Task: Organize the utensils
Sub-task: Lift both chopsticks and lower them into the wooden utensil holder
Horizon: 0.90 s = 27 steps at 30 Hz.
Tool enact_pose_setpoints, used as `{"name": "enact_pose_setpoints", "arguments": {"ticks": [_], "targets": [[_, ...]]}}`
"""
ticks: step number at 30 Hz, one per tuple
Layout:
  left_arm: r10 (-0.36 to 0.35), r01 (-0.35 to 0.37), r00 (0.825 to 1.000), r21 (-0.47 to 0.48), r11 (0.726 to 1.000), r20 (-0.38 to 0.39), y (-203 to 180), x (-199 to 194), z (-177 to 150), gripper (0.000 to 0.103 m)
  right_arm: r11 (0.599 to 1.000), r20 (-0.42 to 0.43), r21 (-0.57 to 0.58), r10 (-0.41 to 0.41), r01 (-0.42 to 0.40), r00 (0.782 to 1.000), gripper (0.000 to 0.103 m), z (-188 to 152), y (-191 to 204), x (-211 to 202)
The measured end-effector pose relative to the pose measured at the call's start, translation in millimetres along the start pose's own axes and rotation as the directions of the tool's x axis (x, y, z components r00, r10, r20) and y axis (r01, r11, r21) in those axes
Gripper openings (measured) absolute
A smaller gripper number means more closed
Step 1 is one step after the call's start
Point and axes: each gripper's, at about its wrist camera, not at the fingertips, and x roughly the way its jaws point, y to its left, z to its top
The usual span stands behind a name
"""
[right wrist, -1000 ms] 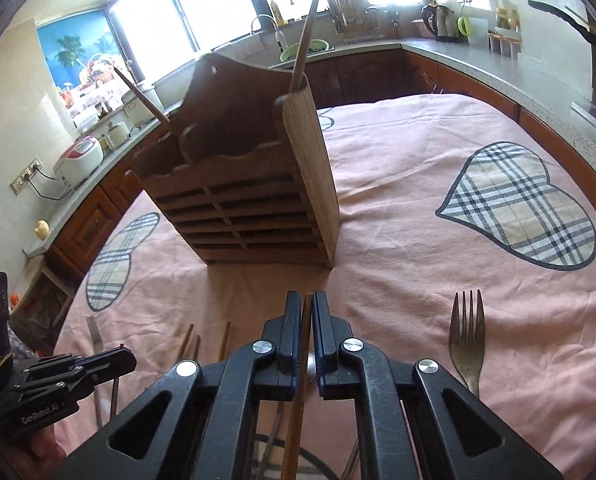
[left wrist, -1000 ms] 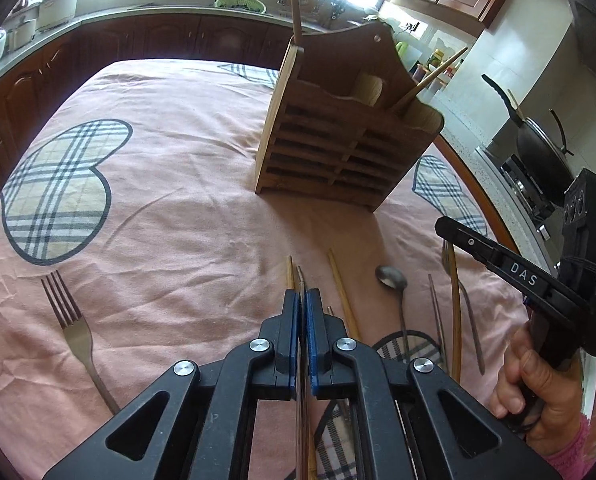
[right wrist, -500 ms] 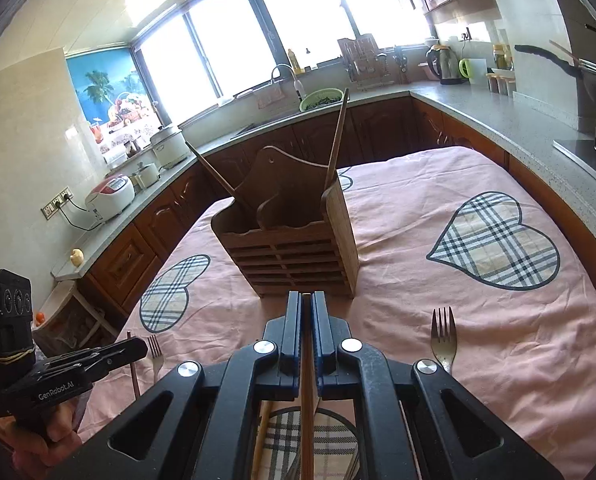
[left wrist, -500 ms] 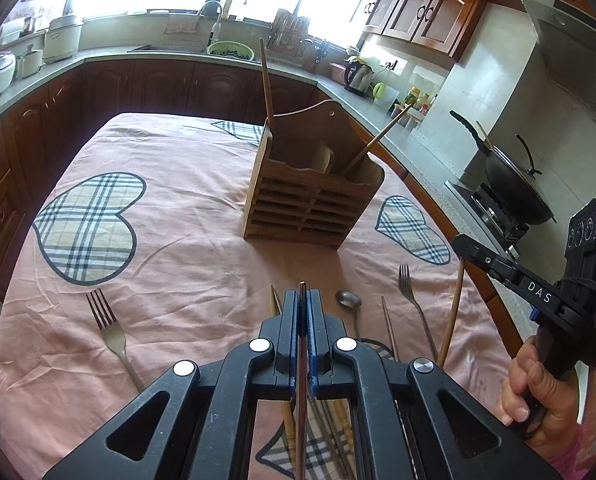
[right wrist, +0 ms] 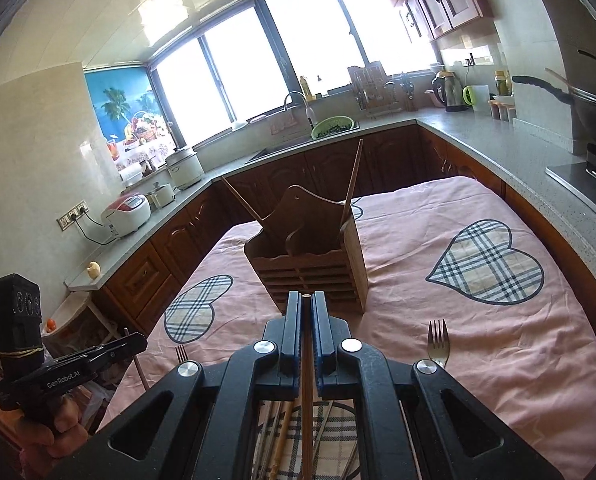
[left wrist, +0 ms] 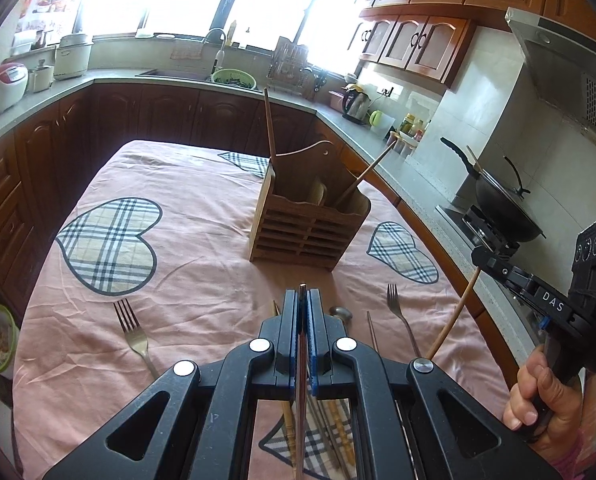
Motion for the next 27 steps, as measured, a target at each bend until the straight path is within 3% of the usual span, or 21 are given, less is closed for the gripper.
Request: {"name": "enact_pose_setpoints", "arguments": {"ticks": [11,27], "targets": [[0.005,-0.005,0.997,0.005,1.000,0.077,0.6,-23.5,10.6,0.002,1.000,0.073,-0.010,0.020,-0.019,0.997,0.004,13.8,7.2,-21.2],[-0.010,0.010,0.985,0.004,1.000,0.172,7.0,-24.5,47.0,0.002,1.000,0.152,-0.005,0.031,-0.030,0.988,0.004,38.6,4.0,-17.9]]}}
